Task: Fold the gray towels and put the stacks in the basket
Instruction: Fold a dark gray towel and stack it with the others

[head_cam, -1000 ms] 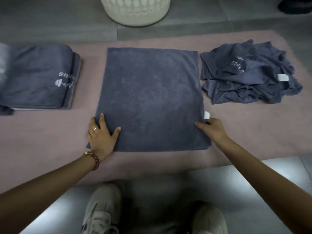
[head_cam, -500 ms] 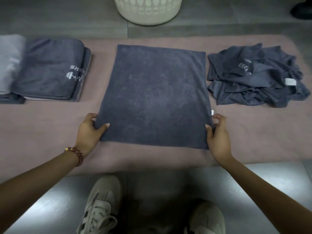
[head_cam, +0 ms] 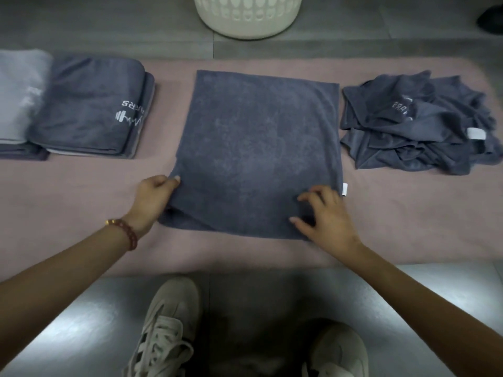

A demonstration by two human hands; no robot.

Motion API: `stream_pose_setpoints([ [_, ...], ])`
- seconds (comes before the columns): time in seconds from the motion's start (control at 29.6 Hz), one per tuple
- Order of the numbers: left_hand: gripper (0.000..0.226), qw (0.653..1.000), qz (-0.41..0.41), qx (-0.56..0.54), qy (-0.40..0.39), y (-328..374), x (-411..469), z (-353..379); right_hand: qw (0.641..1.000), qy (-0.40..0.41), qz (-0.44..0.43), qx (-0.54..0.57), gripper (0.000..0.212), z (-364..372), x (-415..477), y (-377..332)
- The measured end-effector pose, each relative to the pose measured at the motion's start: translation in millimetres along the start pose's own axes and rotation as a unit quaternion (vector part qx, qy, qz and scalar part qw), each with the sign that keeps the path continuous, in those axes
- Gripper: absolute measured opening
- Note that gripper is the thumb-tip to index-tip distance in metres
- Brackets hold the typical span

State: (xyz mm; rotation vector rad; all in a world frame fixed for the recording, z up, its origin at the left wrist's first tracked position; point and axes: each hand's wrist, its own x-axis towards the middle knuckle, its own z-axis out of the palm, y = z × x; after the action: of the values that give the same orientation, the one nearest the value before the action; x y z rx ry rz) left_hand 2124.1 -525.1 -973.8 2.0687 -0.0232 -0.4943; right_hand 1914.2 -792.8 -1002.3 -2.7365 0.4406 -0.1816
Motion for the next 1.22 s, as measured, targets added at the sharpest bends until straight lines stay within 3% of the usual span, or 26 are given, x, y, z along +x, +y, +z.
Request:
stream_pose_setpoints([
  [0.07, 0.019, 0.965, -0.163, -0.201, -0.048, 25.5, 7.2, 9.9, 0.996, -0.077, -0.028, 0.034, 0.077, 5.8, -0.2, -25.3],
  [0.1, 0.016, 0.954, -0.188, -0.223, -0.062, 32.4, 11.9, 13.7, 0.993, -0.109, -0.038, 0.039, 0.084, 10.3, 1.0, -36.2],
  [0.17, 0.015, 0.955, -0.187, -0.221, -0.068, 44.4, 19.7, 18.8, 0.988, -0.137, -0.048, 0.042, 0.08, 19.2, 10.5, -51.4],
  [0.27, 0.014, 0.954, -0.178, -0.236, -0.045, 44.1, 30.2, 20.0, 0.988, -0.131, -0.077, 0.002, 0.038, 30.3, 29.6, -57.1],
  [0.34, 0.012, 0.944, -0.158, -0.281, -0.07, 42.7, 31.4, 16.4, 0.99, -0.123, -0.068, 0.033, 0.018, 29.6, 38.0, -52.5],
  [0.44, 0.021, 0.945, -0.101, -0.276, -0.145, 29.5, 30.3, 10.7, 0.986, -0.107, -0.029, 0.127, 0.016, 19.7, 40.8, -41.7],
  [0.51, 0.029, 0.978, 0.009, -0.128, -0.163, 8.2, 24.0, 6.4, 0.98, -0.102, -0.014, 0.168, 0.014, 16.7, 38.3, -37.2],
  [0.54, 0.033, 0.978, 0.117, 0.014, -0.173, -8.5, 21.8, 4.0, 0.98, -0.092, -0.014, 0.177, 0.01, 17.2, 37.0, -36.2],
  [0.57, 0.041, 0.936, 0.227, 0.184, -0.195, -26.7, 21.6, 3.1, 0.981, -0.078, -0.02, 0.178, 0.007, 18.8, 35.9, -36.0],
  [0.64, 0.069, 0.806, 0.326, 0.439, -0.227, -56.7, 20.5, 3.6, 0.984, -0.067, -0.026, 0.16, 0.02, 22.8, 34.5, -37.1],
  [0.68, 0.074, 0.762, 0.344, 0.5, -0.224, -66.9, 21.3, 4.0, 0.986, -0.063, -0.03, 0.149, 0.027, 23.7, 34.0, -38.8],
  [0.71, 0.076, 0.747, 0.354, 0.521, -0.212, -70.5, 23.5, 4.9, 0.989, -0.054, -0.049, 0.13, 0.031, 24.4, 32.5, -40.0],
  [0.81, 0.076, 0.773, 0.331, 0.521, -0.148, -65.5, 40.0, 9.4, 0.986, -0.06, -0.145, 0.047, 0.044, 29.6, 25.1, -37.5],
  [0.91, 0.075, 0.835, 0.247, 0.479, -0.115, -49.8, 58.8, 8.1, 0.98, -0.083, -0.182, -0.007, 0.055, 31.7, 19.4, -35.7],
  [0.98, 0.072, 0.885, 0.267, 0.376, -0.061, -38.7, 59.0, 8.2, 0.977, -0.099, -0.186, -0.028, 0.064, 34.4, 16.8, -35.6],
  [1.05, 0.063, 0.904, 0.294, 0.311, -0.021, -31.2, 55.0, 9.7, 0.972, -0.116, -0.196, -0.05, 0.068, 36.5, 15.0, -35.9],
  [1.12, 0.058, 0.934, 0.258, 0.235, -0.073, -27.0, 53.2, 13.3, 0.967, -0.131, -0.204, -0.075, 0.066, 39.0, 13.6, -36.2],
  [1.18, 0.051, 0.973, 0.164, 0.084, -0.139, -17.7, 47.2, 22.1, 0.962, -0.141, -0.209, -0.108, 0.062, 40.3, 12.2, -36.1],
  [1.22, 0.046, 0.984, 0.12, 0.01, -0.132, -14.2, 47.9, 27.2, 0.958, -0.14, -0.216, -0.126, 0.061, 41.2, 11.5, -35.5],
])
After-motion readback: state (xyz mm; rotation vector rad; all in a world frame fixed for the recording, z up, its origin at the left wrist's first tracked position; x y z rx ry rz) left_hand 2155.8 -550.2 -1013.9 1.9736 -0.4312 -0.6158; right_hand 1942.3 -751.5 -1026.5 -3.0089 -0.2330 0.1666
